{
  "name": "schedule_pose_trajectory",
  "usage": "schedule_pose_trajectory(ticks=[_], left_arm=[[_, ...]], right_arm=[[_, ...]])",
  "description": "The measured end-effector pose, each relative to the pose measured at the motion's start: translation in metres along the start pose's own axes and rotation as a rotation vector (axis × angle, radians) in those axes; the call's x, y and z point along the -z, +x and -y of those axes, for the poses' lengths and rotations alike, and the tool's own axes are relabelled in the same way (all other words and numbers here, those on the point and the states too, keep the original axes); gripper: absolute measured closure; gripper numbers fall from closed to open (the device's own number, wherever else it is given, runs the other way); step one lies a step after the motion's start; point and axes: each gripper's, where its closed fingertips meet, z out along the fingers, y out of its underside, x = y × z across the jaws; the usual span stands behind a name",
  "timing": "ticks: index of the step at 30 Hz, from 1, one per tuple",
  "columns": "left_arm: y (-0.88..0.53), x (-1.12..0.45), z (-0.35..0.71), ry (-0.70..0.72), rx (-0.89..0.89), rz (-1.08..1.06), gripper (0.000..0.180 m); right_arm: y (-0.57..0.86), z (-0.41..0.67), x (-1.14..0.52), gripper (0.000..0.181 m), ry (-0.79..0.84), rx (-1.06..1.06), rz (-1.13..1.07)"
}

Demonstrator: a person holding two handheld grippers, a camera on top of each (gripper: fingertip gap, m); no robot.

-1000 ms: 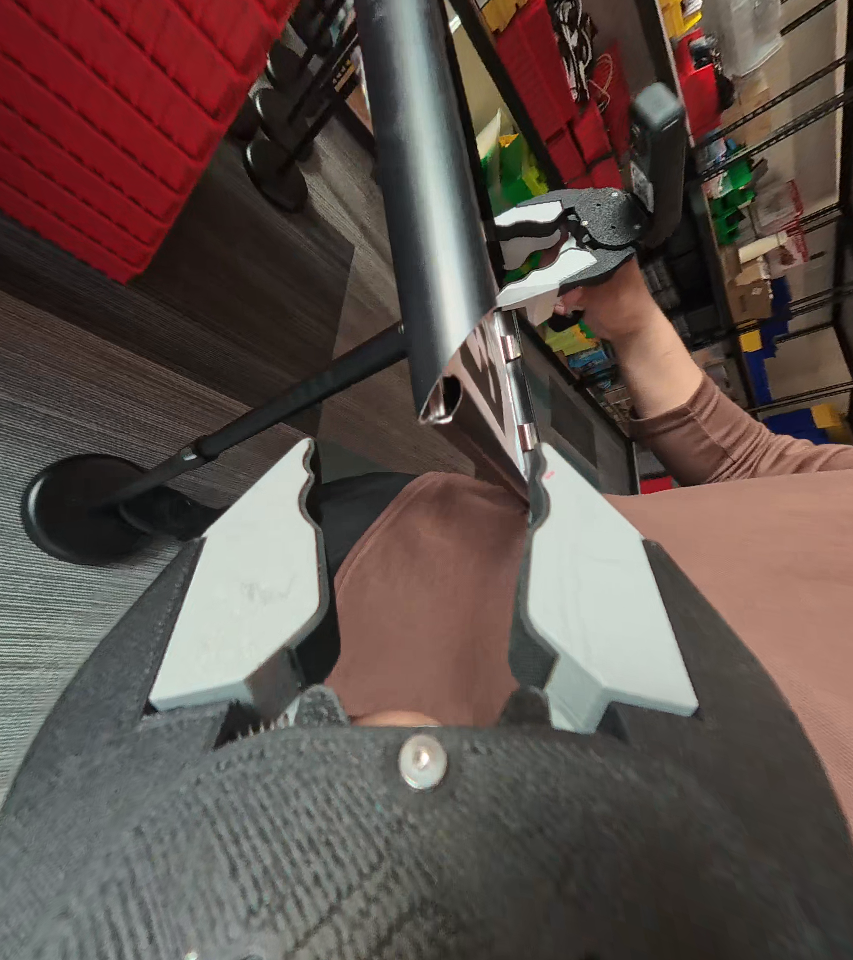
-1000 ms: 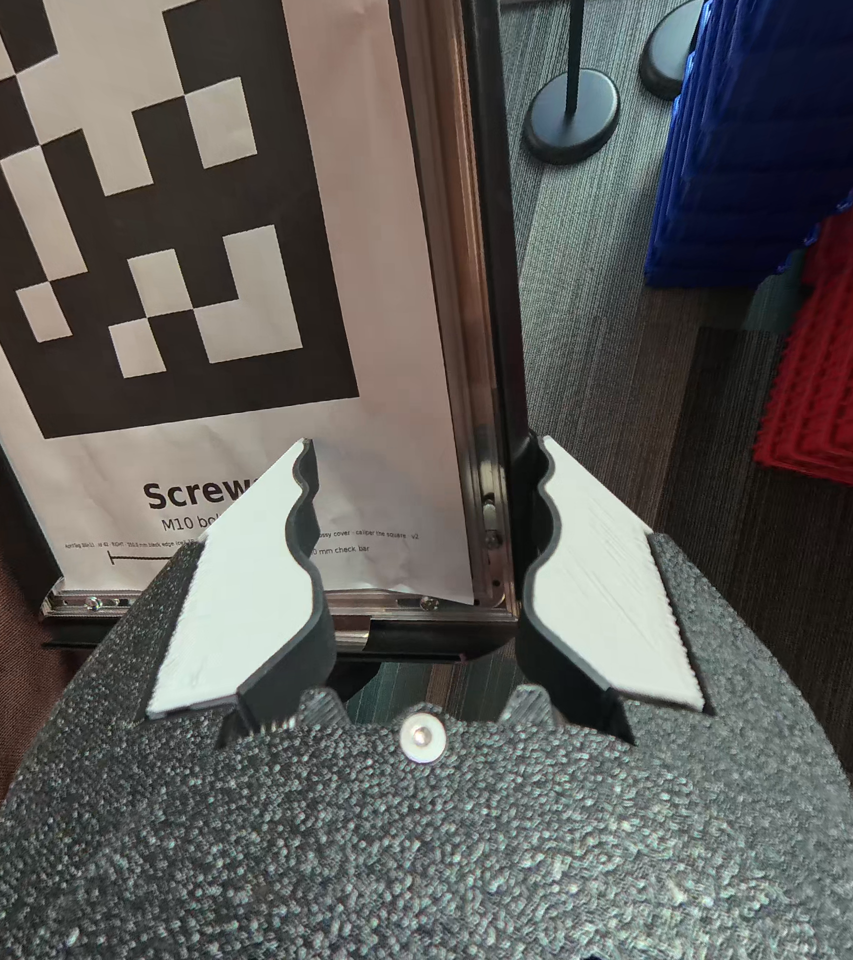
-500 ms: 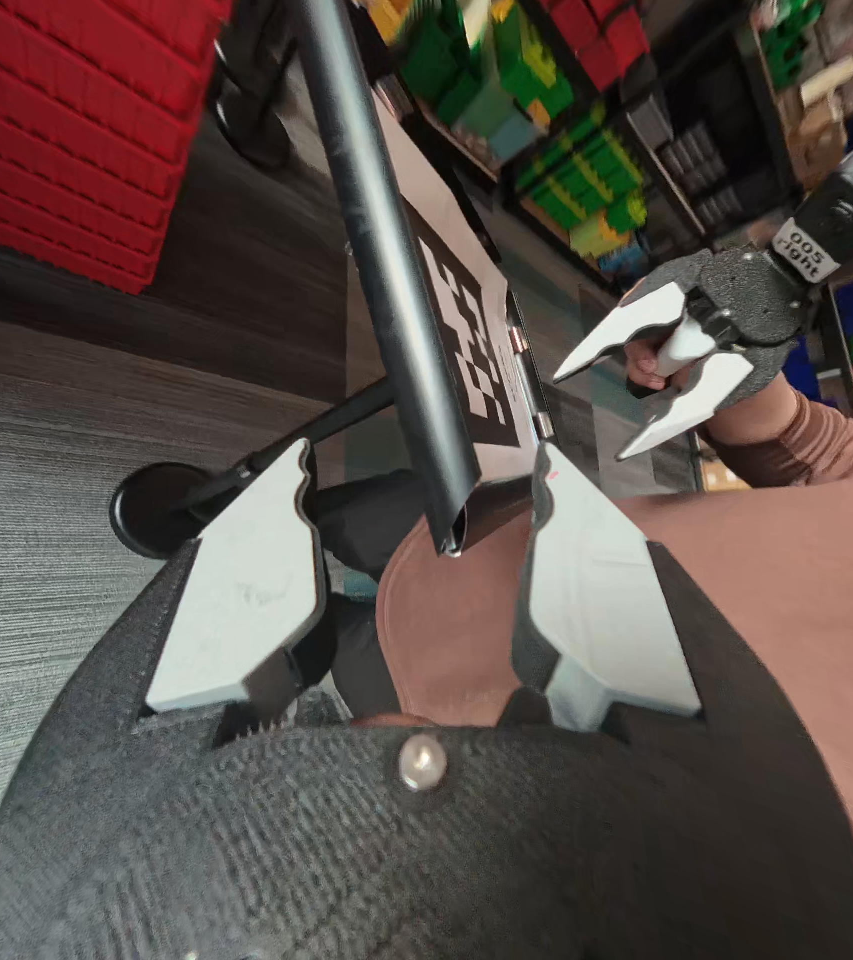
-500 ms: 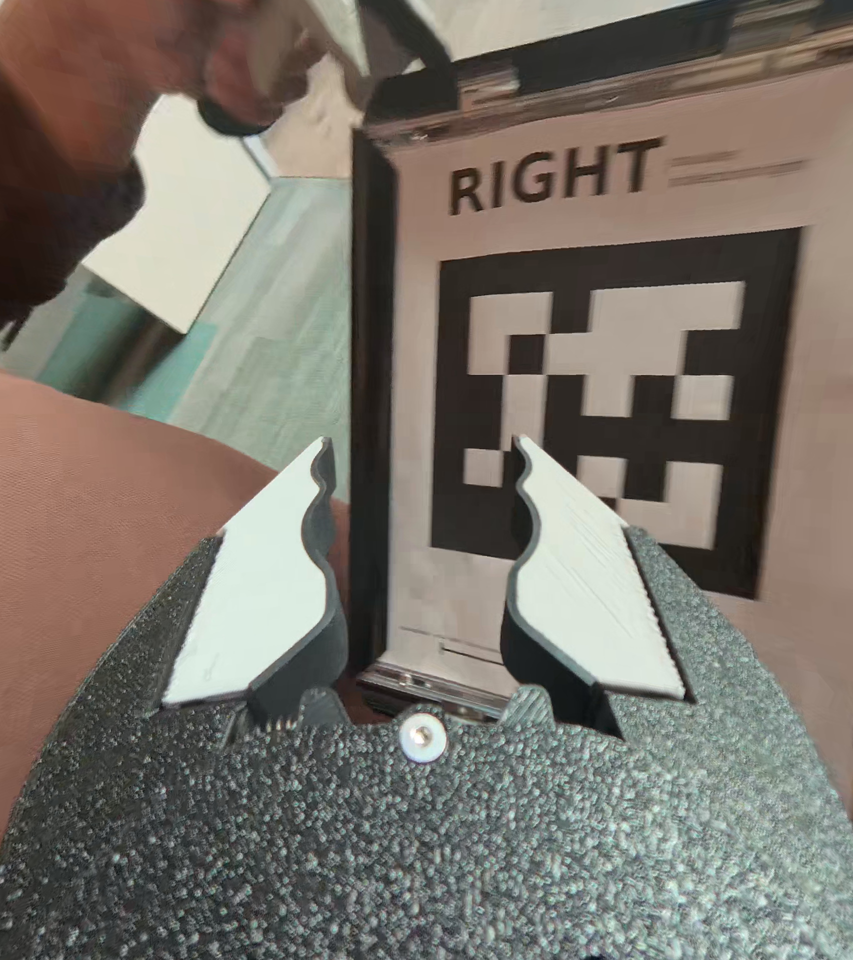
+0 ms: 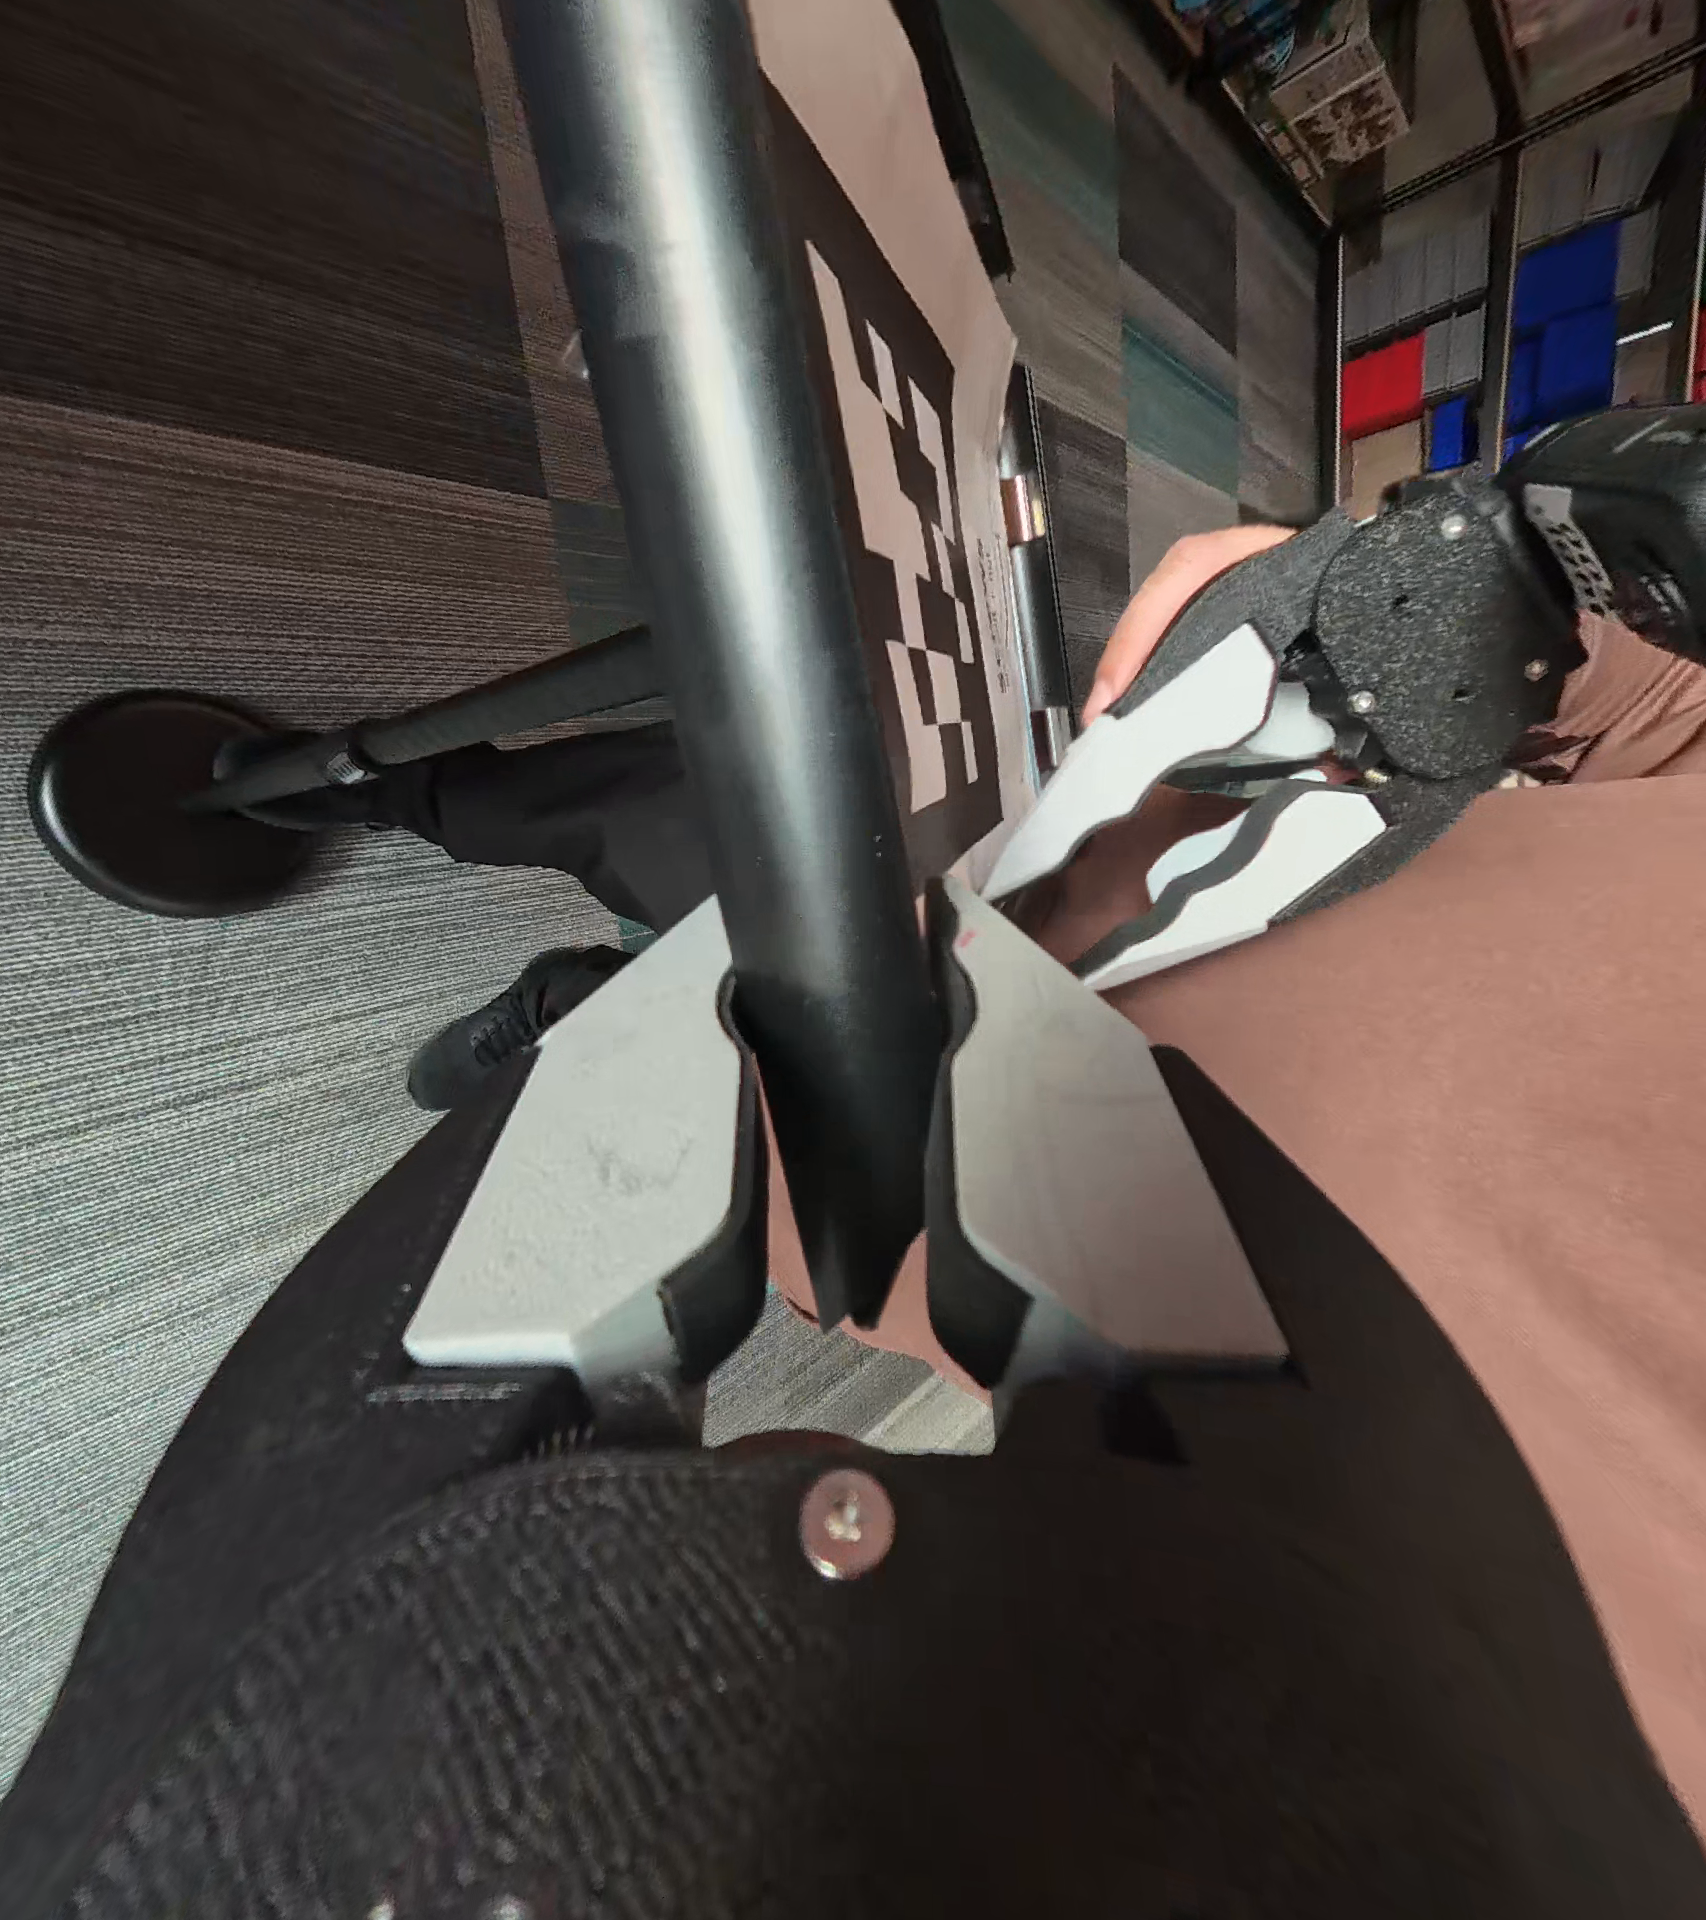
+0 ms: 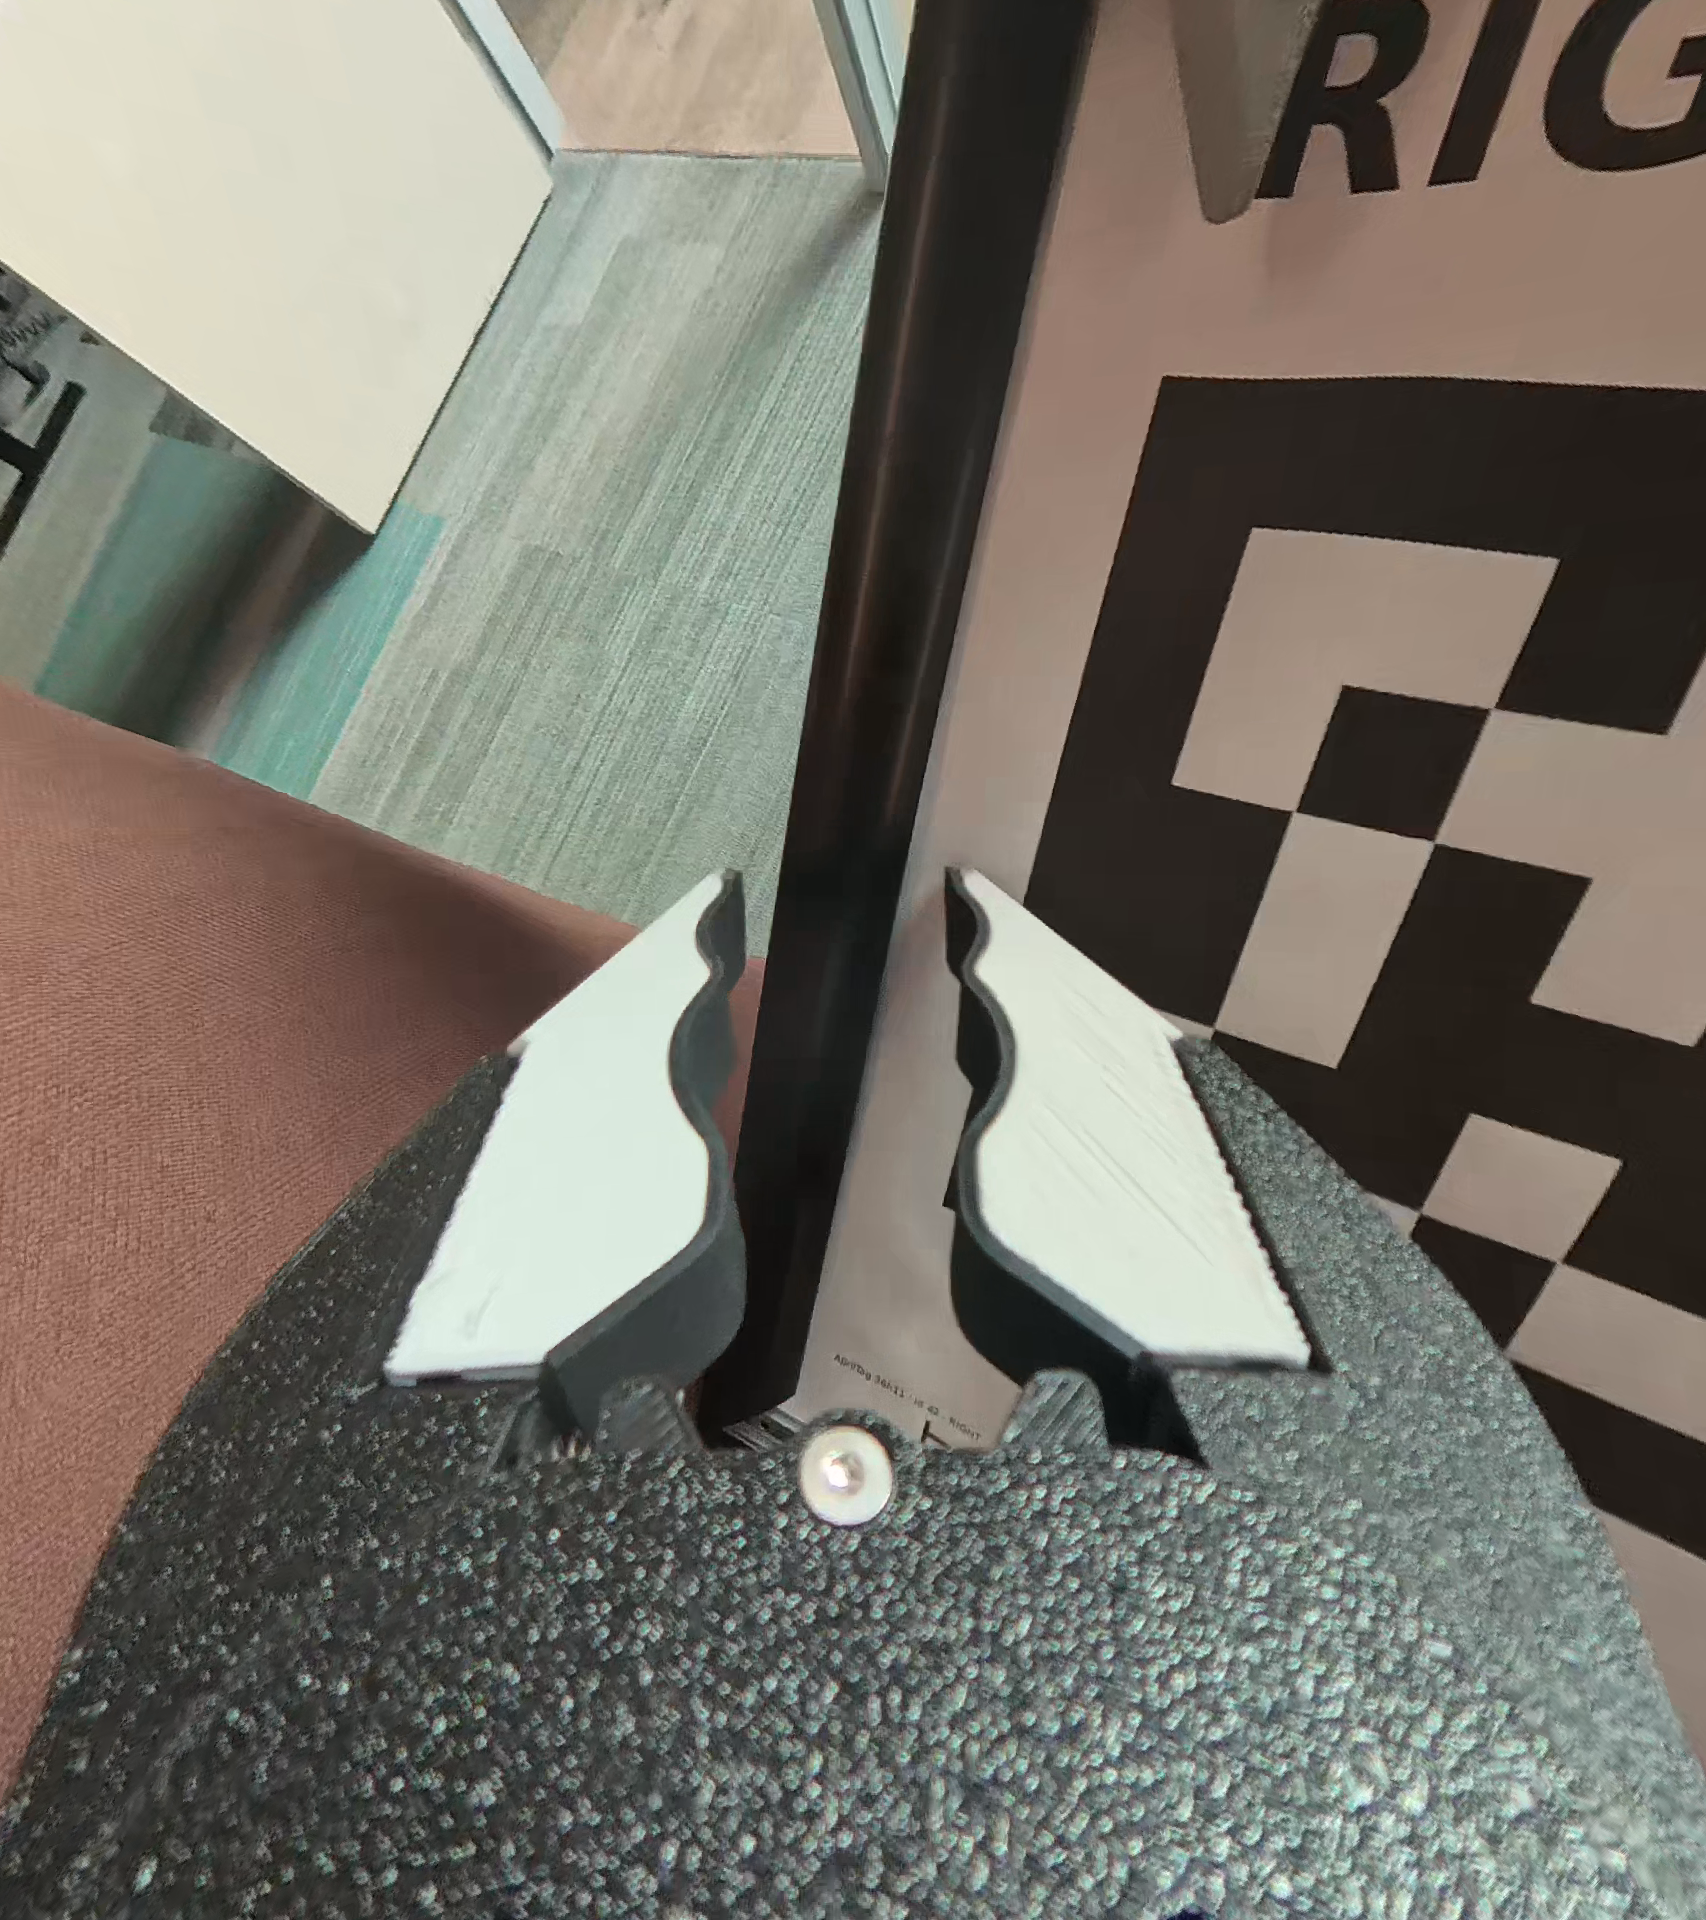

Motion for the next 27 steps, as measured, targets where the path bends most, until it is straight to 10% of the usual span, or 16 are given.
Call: schedule_pose_trajectory(ticks=[27], left_arm=[[-0.019, 0.007, 0.011, -0.112, -0.02, 0.163, 0.156]], right_arm=[[0.007, 0.02, -0.012, 0.18, 0.151, -0.285, 0.317]])
